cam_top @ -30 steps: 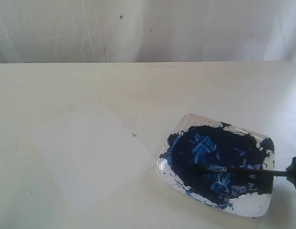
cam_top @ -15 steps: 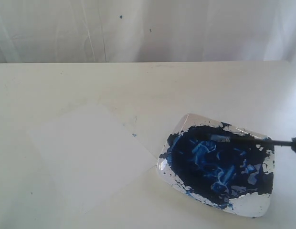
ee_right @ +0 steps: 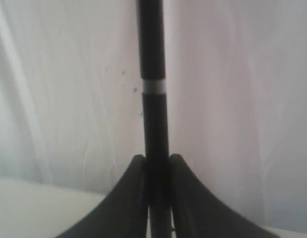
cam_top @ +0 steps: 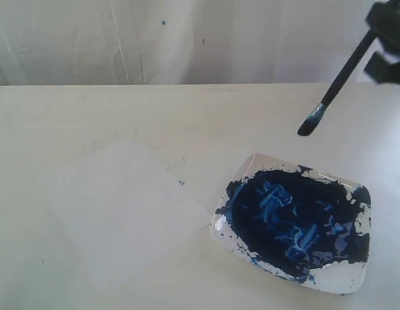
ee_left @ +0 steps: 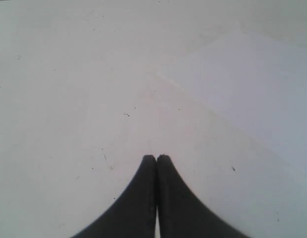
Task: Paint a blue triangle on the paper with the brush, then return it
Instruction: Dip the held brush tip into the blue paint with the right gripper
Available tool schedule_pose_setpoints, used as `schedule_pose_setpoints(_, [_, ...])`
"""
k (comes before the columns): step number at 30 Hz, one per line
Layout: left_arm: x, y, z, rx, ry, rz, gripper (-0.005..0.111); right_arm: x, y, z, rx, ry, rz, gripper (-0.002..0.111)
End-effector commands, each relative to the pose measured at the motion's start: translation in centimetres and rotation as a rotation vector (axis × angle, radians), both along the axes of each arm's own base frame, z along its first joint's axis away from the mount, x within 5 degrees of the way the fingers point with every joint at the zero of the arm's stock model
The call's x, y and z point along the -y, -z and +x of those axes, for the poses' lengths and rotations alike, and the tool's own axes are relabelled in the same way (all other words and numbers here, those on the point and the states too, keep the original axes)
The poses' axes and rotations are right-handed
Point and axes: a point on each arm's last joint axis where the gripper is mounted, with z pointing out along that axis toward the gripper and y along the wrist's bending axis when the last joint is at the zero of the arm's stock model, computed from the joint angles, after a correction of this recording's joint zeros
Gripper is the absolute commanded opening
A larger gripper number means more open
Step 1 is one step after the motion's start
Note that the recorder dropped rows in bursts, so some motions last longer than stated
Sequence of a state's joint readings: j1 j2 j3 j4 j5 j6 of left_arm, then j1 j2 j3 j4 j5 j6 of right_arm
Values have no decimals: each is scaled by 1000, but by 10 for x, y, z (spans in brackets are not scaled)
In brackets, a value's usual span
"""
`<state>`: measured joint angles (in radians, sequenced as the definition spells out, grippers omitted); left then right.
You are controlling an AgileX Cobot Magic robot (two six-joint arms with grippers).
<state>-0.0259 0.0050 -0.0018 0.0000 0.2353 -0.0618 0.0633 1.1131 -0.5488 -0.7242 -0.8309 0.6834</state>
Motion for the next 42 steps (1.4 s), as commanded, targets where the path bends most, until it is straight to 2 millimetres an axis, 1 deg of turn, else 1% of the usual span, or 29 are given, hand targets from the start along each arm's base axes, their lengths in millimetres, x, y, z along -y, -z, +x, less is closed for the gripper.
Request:
schedule_pose_setpoints(1, [0,0,0,6,-2,2,0,-10,8,-6,-48,-132,-173,6])
schedule_pose_setpoints(4, [0,0,0,6,-2,2,0,-14,15,-10,-66,-191,-277,6])
schedule_pose_setpoints(7, [0,0,0,6,-2,2,0,-16,19,-10,-69,-210,-318,6])
schedule_pose_setpoints(14, [0,0,0,6,-2,2,0,-16,36,3,-158,-223,-301,6])
schedule_pose_setpoints(27, [0,0,0,6,-2,2,0,-17,78,28,-289,-242,-333,6])
schedule_pose_setpoints(31, [0,0,0,6,-2,2,0,-16,87,37,-319,-207,-284,6])
schedule_pose_setpoints(35, [0,0,0,6,-2,2,0,-14,88,41,-307,-178,-256,6])
schedule_pose_setpoints(37, [0,0,0,6,-2,2,0,-14,83,42,-271,-169,-225,6])
schedule_pose_setpoints(42, [0,0,0,6,-2,2,0,-15,66,44,-154,-164,-74,6])
